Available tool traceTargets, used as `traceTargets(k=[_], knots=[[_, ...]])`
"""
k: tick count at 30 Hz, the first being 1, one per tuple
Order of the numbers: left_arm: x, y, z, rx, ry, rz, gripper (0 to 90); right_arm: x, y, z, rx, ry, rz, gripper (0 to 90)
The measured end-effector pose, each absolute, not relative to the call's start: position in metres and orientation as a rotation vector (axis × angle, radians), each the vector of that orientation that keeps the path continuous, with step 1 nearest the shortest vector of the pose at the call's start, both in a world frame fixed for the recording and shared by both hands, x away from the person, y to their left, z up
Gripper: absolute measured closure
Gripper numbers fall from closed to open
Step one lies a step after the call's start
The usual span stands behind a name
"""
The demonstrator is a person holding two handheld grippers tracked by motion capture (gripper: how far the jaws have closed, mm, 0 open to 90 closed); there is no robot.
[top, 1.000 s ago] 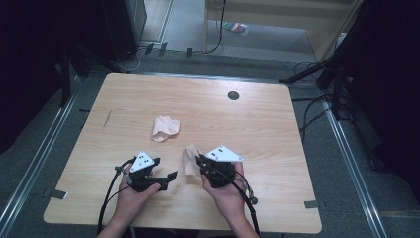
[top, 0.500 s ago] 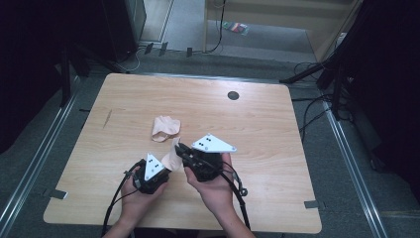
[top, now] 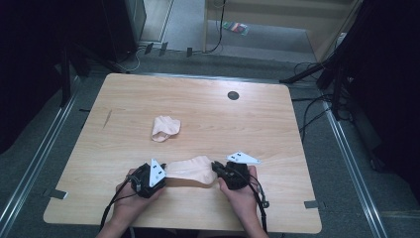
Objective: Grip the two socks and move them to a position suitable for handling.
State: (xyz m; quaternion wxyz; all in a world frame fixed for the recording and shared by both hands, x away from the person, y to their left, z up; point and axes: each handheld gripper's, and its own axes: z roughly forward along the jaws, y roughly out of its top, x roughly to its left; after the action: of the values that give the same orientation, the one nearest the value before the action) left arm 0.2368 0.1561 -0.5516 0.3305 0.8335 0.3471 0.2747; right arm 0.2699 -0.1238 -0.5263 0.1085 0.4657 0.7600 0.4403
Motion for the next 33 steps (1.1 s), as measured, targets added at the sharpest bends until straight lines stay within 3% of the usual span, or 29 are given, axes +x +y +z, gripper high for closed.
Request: traceTargets(k=[1, 7, 8, 9, 10, 14, 17, 19, 24, 29, 33], knots=[[0.239, 0.163, -0.551, 2.172, 0.922, 0.696, 57.0, 0.274, -0.127, -0.530, 1.370, 2.253, 1.271, 86.4], [0.243, 0.184, -0.549, 2.165, 0.894, 0.614, 42.3, 0.288, -0.131, -0.537, 1.296, 2.285, 1.195, 84.2], [0.244, 0.189, -0.547, 2.146, 0.892, 0.598, 39.6, 0.288, -0.131, -0.537, 1.275, 2.291, 1.189, 80.5], [0.245, 0.194, -0.545, 2.112, 0.892, 0.551, 37.7, 0.289, -0.132, -0.537, 1.256, 2.274, 1.174, 70.6], [0.247, 0.197, -0.543, 2.082, 0.896, 0.518, 37.2, 0.289, -0.133, -0.537, 1.266, 2.245, 1.160, 64.5], [0.251, 0.213, -0.532, 1.885, 0.898, 0.362, 37.1, 0.288, -0.143, -0.532, 1.342, 2.163, 1.218, 56.6], [0.252, 0.221, -0.528, 1.777, 0.870, 0.244, 37.0, 0.285, -0.147, -0.530, 1.374, 2.136, 1.262, 55.4], [0.253, 0.222, -0.528, 1.766, 0.873, 0.236, 37.3, 0.284, -0.146, -0.531, 1.383, 2.150, 1.264, 54.6], [0.262, 0.202, -0.544, 1.864, 1.079, 0.270, 55.5, 0.281, -0.132, -0.541, 1.356, 2.205, 1.227, 53.5], [0.262, 0.183, -0.550, 1.945, 1.091, 0.306, 59.5, 0.278, -0.124, -0.546, 1.319, 2.213, 1.145, 56.7], [0.262, 0.174, -0.552, 2.001, 1.096, 0.325, 73.7, 0.276, -0.122, -0.550, 1.322, 2.206, 1.110, 80.6]])
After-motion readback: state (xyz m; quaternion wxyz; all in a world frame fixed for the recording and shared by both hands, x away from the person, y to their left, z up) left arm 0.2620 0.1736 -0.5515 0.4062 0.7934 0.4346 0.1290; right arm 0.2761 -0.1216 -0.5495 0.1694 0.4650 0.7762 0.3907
